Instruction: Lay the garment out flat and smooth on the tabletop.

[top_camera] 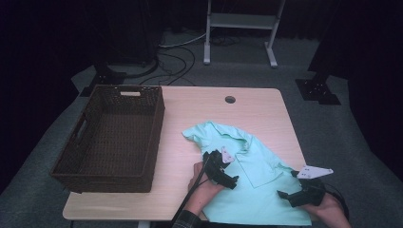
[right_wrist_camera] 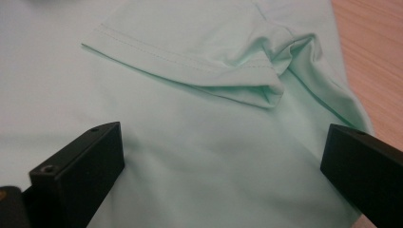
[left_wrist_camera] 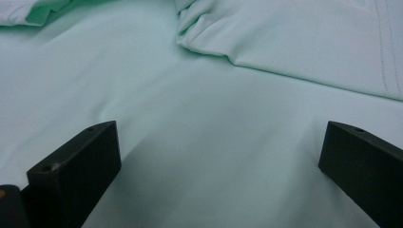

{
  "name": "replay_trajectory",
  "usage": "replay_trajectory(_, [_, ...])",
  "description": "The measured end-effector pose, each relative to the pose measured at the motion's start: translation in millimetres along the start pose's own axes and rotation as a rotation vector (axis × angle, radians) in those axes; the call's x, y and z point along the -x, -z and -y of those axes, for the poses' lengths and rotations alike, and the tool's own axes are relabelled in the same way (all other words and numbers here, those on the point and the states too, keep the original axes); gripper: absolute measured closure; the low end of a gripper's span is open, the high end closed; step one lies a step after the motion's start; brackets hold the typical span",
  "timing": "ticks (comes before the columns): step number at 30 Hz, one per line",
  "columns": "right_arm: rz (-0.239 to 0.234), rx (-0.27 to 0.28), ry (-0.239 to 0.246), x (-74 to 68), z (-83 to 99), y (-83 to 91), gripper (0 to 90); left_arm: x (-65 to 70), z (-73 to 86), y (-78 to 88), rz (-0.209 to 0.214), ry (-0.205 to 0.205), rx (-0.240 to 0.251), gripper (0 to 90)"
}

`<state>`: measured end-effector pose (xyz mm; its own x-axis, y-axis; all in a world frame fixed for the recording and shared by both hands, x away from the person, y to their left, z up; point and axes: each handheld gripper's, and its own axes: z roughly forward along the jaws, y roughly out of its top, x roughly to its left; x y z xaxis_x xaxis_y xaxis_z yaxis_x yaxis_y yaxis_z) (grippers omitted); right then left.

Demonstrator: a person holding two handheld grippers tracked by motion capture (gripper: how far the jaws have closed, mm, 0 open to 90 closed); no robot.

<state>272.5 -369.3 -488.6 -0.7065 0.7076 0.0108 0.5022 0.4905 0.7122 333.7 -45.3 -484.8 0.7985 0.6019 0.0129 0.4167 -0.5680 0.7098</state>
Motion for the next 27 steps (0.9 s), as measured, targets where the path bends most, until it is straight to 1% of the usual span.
replay_trajectory(5, [0.001,-0.001,0.001,-0.3,-0.3,-0.3,0.0,0.0,2.0,1.8,-0.004,0.005,0.001,0.0])
replay_trajectory(10, [-0.001,-0.001,0.002,-4.1,-4.2,-4.2,0.0,-2.8,8.0,7.8,-0.014,0.014,0.001,0.0])
replay_trajectory(13, [-0.003,-0.002,0.005,-7.5,-7.4,-7.5,0.0,-6.8,14.0,13.8,-0.018,0.019,0.001,0.0])
replay_trajectory(18, [-0.005,0.001,0.007,-17.8,-17.0,-17.3,0.0,-15.7,25.0,24.6,-0.021,0.028,0.007,0.0])
replay_trajectory(22, [-0.016,-0.001,0.02,-26.5,-24.2,-24.7,0.0,-23.7,33.9,33.6,-0.023,0.028,0.005,0.0])
replay_trajectory(27, [-0.016,-0.001,0.014,-36.4,-31.3,-31.8,0.0,-31.2,40.5,40.3,-0.018,0.022,0.004,0.0])
